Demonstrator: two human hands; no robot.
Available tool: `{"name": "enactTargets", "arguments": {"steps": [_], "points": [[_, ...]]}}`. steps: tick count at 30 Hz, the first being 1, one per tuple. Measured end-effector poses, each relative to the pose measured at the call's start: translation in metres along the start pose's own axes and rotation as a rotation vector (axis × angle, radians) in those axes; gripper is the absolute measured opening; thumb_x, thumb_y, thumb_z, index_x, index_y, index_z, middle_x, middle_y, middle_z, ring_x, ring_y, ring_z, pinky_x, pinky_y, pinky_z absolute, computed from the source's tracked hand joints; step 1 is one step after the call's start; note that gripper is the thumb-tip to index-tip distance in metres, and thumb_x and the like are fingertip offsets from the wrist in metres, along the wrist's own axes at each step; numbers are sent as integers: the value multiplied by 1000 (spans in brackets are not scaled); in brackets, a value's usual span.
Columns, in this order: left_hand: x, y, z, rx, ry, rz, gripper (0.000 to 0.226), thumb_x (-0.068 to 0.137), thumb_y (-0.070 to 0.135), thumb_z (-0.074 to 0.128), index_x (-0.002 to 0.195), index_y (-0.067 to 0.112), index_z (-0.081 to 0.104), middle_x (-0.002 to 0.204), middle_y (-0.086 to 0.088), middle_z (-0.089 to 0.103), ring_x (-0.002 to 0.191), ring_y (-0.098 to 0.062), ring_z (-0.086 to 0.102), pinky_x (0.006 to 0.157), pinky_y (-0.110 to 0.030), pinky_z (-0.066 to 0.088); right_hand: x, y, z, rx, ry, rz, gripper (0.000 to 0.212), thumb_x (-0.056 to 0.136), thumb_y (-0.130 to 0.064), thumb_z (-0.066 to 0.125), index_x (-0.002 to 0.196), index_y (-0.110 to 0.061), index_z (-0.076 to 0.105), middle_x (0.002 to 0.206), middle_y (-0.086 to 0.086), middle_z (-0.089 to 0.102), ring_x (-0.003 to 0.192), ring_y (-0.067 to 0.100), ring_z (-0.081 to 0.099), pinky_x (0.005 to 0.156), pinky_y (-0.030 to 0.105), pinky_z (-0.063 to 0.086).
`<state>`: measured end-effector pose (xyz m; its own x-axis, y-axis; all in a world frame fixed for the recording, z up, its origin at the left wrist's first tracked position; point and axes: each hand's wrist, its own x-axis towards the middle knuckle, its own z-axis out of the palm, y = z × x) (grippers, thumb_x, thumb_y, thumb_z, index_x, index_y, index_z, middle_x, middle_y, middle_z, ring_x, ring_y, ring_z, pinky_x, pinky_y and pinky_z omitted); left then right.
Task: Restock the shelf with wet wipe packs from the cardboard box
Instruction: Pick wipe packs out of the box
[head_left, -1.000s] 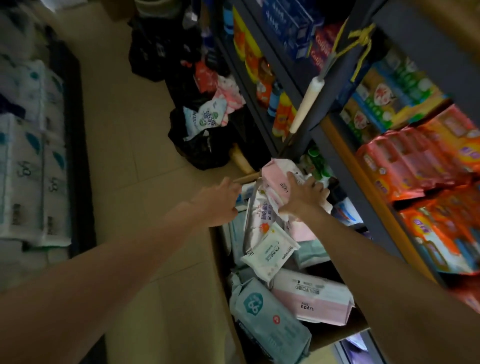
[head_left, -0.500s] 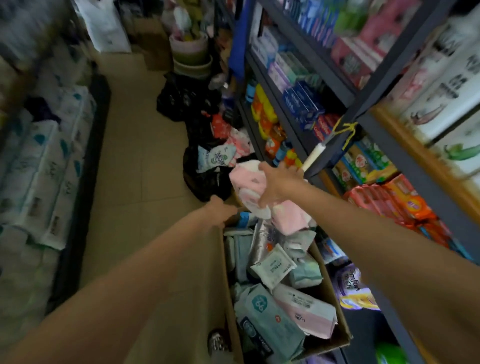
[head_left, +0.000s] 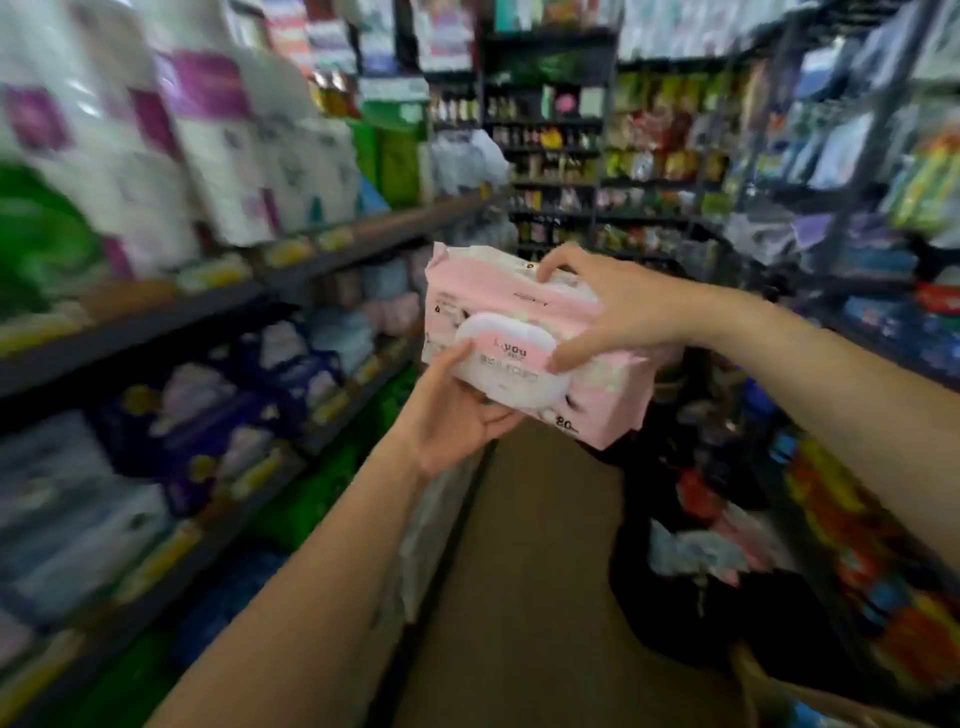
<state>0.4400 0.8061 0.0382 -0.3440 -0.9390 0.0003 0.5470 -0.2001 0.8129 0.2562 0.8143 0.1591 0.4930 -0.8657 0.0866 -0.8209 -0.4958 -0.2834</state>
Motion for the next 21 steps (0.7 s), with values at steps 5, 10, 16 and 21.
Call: {"name": "enactTargets", "arguments": {"steps": [5,10,16,21], "points": [[-84,106,-30,77,28,376,90,41,56,84,118,16,59,119,-12,67,102,-25,68,86,-37,57,37,-118,-36,-157,152,-383,68,76,-49,68,134,-40,32,146,-8,27,132,14,28,106,36,28],[-151,187,-38,119,159,720,88,47,51,82,122,12,56,117,-13,66,105,-24,65,90,-35,55,69,-222,4,-667,880,-598,113,62,-52,75,149,-15,13,151,18,25,133,39,33,107,52,27],[-232,247,-43,465,466,866,78,60,42,79,128,13,51,118,-11,64,106,-24,65,82,-33,57,142,-301,30,-248,1350,-816,99,73,-44,66,146,-16,6,136,14,20,118,34,28,95,49,30],[-305,298,-55,902,1103,1028,89,63,33,79,139,20,33,125,-6,57,114,-22,59,89,-32,54,190,-376,32,-49,1229,-1017,94,63,-43,76,143,-26,30,129,9,21,113,29,28,94,41,23]]}}
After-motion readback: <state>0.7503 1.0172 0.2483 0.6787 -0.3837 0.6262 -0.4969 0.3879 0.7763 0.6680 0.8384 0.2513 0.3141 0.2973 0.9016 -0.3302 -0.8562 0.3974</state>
